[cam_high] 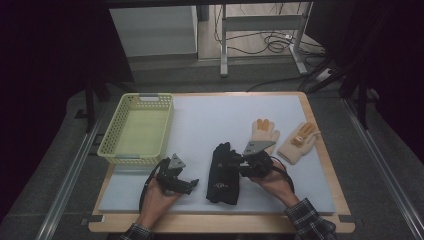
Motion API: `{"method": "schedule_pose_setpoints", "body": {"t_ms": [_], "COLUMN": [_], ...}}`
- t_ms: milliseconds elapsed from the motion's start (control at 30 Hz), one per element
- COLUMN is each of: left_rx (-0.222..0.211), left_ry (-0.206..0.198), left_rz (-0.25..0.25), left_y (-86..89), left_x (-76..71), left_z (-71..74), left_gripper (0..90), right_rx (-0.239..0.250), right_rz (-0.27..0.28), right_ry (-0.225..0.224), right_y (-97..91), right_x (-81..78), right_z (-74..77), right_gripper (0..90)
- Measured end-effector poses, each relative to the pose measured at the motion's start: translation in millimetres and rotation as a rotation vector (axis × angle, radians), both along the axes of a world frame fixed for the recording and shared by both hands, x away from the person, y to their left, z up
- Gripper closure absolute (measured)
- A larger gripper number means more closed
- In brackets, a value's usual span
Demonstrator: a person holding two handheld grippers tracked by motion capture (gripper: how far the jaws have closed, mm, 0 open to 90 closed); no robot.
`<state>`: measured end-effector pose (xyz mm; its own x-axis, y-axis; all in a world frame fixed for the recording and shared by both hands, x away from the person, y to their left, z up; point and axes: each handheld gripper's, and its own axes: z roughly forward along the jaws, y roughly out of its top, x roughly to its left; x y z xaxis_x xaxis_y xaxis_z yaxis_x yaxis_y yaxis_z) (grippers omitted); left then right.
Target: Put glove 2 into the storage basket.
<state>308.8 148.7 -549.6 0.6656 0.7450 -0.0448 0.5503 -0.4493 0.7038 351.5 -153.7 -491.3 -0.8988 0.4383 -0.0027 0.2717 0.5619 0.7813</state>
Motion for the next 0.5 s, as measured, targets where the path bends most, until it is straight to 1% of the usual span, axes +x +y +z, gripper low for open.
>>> {"method": "schedule_pose_setpoints", "body": {"t_ms": [33,67,100,133,167,200,233,267,300,333,367,433,500], "left_rx": [-0.001,-0.005,-0.005,-0.006,-0.002,0.012,0.011,0.014,0.014,0.013,0.013,0.009,0.023], "left_ry": [0.001,0.005,0.005,0.004,0.003,0.001,0.007,0.016,0.016,0.021,0.021,0.017,0.010], "left_rz": [-0.001,-0.005,-0.005,-0.007,-0.005,0.001,0.007,0.030,0.030,0.044,0.044,0.051,0.063], "left_y": [0.2,0.8,0.8,1.2,1.5,2.5,4.4,8.2,8.2,13.3,13.3,19.7,23.7], "left_x": [0.1,0.3,0.3,0.1,-0.6,-2.3,-3.6,-6.7,-6.7,-10.8,-10.8,-18.2,-23.5], "left_z": [0.1,0.3,0.3,0.6,0.9,1.2,1.5,2.1,2.1,2.0,2.0,1.2,1.8], "left_gripper": [5.6,5.2,5.1,5.4,5.4,5.5,5.4,5.4,5.4,5.4,5.4,5.6,5.5], "right_rx": [0.007,0.010,0.010,0.011,0.011,0.011,0.011,0.005,-0.003,-0.010,-0.010,-0.011,-0.008], "right_rz": [-0.008,-0.029,-0.029,-0.046,-0.046,-0.051,-0.056,-0.060,-0.064,-0.064,-0.064,-0.052,-0.046], "right_ry": [-0.001,0.007,0.007,0.029,0.029,0.039,0.051,0.060,0.063,0.064,0.064,0.076,0.088], "right_y": [-4.2,-12.4,-12.4,-20.5,-20.5,-22.6,-25.6,-28.6,-30.0,-31.2,-31.2,-34.1,-34.9], "right_x": [-0.7,-3.0,-3.0,-6.8,-6.8,-8.4,-11.5,-16.5,-19.6,-22.6,-22.6,-29.6,-35.2], "right_z": [0.8,0.1,0.1,-3.8,-3.8,-5.4,-8.4,-13.2,-15.8,-18.5,-18.5,-24.6,-29.1], "right_gripper": [66.3,66.8,66.8,69.4,69.4,71.0,72.9,76.8,78.8,81.2,81.2,85.8,87.5]}}
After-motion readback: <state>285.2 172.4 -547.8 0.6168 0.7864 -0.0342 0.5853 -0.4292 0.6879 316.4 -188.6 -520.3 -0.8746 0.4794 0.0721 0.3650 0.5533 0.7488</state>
